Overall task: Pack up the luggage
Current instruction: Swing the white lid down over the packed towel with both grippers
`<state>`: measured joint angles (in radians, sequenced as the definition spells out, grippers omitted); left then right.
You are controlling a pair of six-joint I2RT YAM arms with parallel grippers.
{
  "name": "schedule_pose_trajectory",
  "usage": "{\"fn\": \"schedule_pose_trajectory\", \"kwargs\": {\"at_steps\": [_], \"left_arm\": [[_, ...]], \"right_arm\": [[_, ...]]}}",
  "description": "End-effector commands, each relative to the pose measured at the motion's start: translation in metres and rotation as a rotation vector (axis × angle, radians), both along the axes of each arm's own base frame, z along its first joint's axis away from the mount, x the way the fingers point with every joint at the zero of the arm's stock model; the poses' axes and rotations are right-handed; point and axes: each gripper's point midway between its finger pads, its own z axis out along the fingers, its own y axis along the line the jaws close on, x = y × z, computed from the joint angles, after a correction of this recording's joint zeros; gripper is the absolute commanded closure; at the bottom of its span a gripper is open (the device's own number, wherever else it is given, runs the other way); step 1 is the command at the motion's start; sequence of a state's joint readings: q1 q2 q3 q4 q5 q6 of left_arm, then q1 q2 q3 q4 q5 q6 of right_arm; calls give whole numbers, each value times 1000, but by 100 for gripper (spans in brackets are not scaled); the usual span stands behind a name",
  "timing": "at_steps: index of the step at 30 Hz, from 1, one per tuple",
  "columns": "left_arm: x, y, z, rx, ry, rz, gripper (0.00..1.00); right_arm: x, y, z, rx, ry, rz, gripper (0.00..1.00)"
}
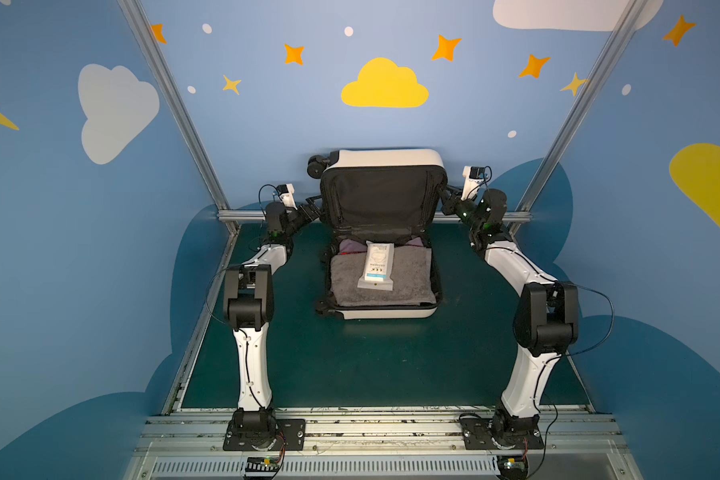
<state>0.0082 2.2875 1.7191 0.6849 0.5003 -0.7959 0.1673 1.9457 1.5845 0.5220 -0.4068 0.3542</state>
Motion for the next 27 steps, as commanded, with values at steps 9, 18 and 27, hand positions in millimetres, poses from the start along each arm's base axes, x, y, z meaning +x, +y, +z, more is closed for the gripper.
{"fn": "schedule_pose_trajectory", "kwargs": {"at_steps": [9,18,27], "left_arm": [[-42,-36,33,19,-94,-93,1],[-72,-34,24,13,-71,-73,1],[-122,-11,-10,15,31,21,1]], "right_arm": [[-66,51,-12,57,107,219,100],[-101,46,-32,63,180,203,100],[-157,21,-100,31,386,98,48]]}}
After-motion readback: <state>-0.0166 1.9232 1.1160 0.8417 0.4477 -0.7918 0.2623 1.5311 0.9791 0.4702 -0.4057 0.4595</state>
